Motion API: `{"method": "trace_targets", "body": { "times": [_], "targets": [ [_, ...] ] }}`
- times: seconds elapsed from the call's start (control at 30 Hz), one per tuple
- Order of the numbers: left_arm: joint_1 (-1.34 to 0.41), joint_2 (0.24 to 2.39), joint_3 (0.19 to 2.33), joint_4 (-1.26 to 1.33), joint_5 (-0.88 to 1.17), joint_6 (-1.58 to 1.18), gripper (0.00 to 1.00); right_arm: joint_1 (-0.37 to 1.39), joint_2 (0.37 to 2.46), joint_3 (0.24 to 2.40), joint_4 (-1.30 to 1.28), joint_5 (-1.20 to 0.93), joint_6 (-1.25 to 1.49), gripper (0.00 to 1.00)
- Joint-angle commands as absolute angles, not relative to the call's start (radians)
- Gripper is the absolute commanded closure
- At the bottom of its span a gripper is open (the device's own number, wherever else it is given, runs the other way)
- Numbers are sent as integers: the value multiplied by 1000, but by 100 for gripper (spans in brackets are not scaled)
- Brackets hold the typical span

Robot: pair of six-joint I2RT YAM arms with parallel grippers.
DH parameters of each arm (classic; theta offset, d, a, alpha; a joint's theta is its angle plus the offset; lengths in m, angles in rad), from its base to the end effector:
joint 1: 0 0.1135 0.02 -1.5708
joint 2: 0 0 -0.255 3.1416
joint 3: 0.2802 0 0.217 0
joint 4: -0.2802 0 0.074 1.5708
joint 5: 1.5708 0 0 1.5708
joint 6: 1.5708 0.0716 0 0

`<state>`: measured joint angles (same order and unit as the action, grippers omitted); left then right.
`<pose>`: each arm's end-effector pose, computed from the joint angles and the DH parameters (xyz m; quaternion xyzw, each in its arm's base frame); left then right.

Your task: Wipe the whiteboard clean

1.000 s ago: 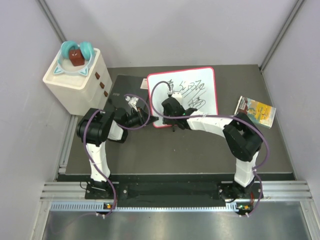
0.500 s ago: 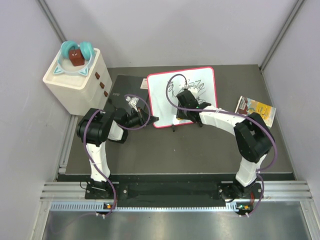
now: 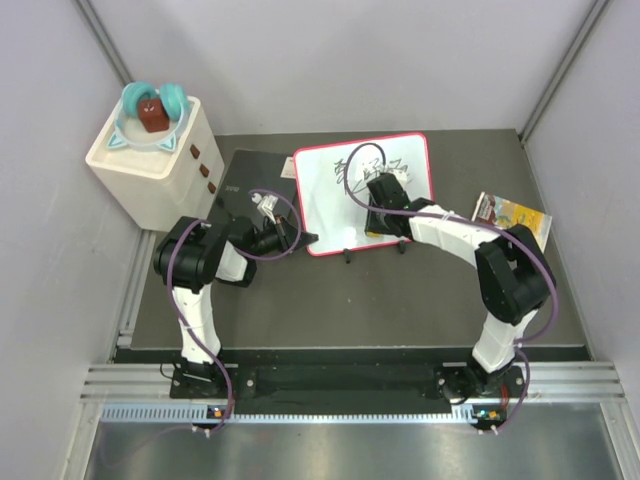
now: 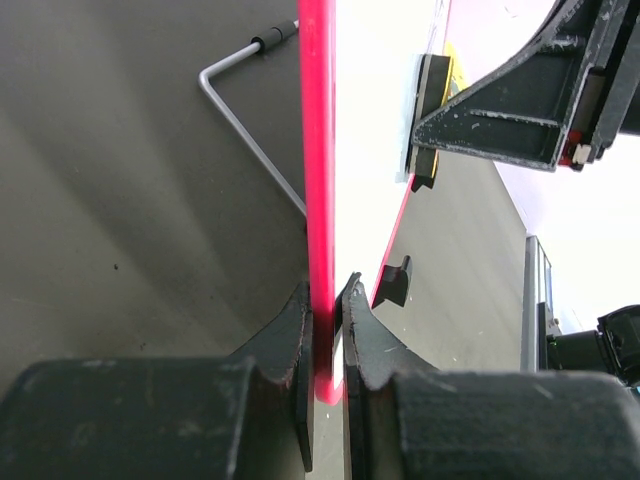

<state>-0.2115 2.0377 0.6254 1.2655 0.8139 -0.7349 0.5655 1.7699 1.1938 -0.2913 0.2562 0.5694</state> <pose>0.3301 -0.1241 0.1267 0.0699 0.7385 -0.5402 0.3975 0.3227 0.1833 0.1909 0.0458 0.9310 0.0825 0.3526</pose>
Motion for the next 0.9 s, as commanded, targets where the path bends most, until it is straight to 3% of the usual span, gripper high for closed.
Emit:
{"method": "trace_targets", "body": {
  "times": [0.0, 0.53, 0.87],
  "targets": [
    [-195, 2040, 584, 1186, 718, -643, 100, 446, 1862, 1259, -299, 426, 512, 100],
    [-195, 2026, 571, 1183, 701, -635, 100, 276, 1856, 1299, -328, 406, 480, 100],
    [-199, 2020, 571, 1181, 695, -629, 100, 314, 1844, 1312, -319, 299, 451, 100]
  ]
}}
